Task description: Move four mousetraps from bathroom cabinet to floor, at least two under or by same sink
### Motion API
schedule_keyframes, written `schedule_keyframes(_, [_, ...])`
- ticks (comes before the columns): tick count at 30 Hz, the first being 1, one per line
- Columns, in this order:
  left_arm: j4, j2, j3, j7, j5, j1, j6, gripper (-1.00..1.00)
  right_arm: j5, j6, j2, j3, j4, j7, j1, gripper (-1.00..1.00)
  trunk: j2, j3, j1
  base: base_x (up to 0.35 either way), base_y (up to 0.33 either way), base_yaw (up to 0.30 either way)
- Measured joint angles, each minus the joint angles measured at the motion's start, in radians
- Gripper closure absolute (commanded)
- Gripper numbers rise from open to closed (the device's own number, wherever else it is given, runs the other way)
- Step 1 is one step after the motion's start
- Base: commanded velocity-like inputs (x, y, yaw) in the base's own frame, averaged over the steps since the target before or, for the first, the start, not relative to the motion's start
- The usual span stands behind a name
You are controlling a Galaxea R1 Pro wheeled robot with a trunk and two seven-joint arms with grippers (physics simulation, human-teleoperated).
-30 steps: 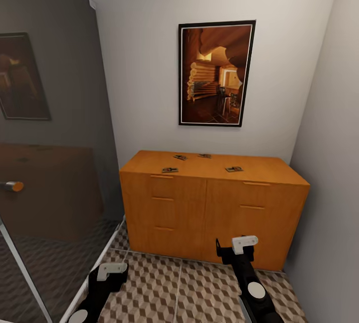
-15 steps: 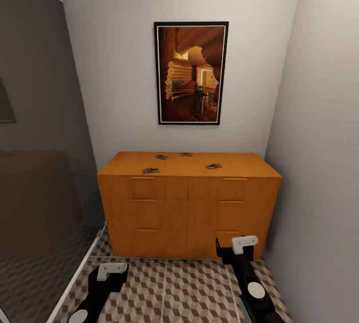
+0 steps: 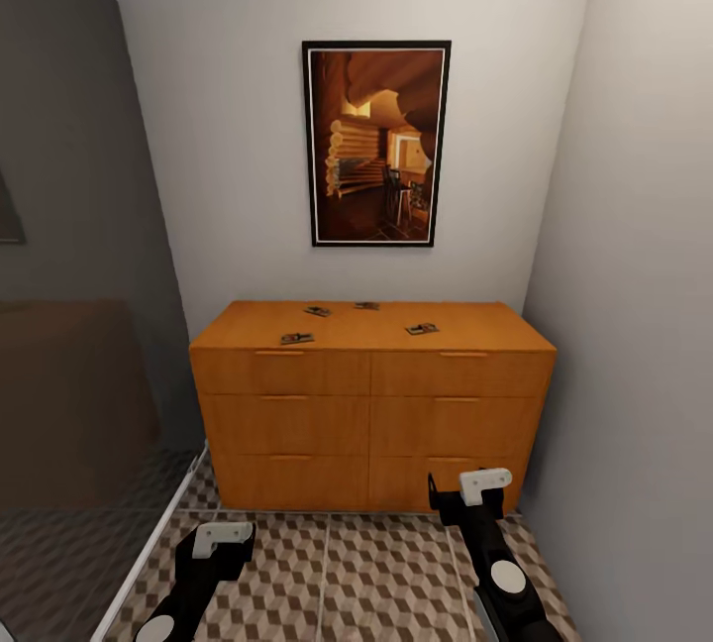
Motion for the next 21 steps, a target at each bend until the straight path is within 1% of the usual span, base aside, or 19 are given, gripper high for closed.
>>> schedule_keyframes(21, [0.0,0.0,0.0,0.0,0.0,0.0,0.0,-1.0,0.0,0.0,0.0,0.0,0.0,0.0,0.0,-1.0,0.0,-0.019,0.0,0.0,0.0,0.0])
